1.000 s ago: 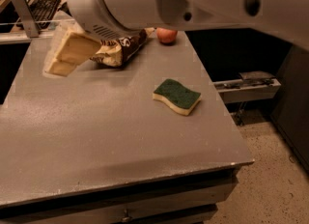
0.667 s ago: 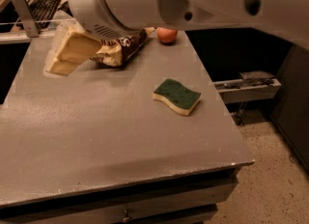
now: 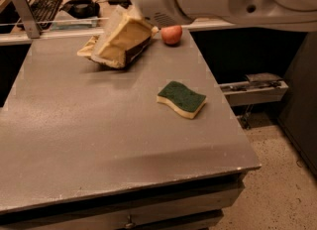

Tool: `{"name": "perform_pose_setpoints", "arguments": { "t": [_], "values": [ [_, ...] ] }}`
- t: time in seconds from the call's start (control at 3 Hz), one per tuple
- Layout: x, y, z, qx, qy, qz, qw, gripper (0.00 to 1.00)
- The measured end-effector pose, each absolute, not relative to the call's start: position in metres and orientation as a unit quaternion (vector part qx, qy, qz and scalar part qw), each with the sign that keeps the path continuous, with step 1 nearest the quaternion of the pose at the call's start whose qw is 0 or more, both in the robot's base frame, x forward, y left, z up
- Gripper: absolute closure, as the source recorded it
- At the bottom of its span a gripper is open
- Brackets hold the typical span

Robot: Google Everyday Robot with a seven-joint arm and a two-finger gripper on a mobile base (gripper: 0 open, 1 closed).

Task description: Move brown chip bag near apple

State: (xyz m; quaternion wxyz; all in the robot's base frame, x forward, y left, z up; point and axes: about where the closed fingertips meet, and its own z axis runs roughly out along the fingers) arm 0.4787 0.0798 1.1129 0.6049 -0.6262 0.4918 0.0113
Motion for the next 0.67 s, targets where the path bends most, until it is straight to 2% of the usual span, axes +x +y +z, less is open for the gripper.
{"name": "perform_pose_setpoints", "arguments": {
  "t": [0.67],
  "values": [
    [0.503, -0.023, 1.107, -0.642, 0.495, -0.064, 0.581, 0.00]
  ]
}}
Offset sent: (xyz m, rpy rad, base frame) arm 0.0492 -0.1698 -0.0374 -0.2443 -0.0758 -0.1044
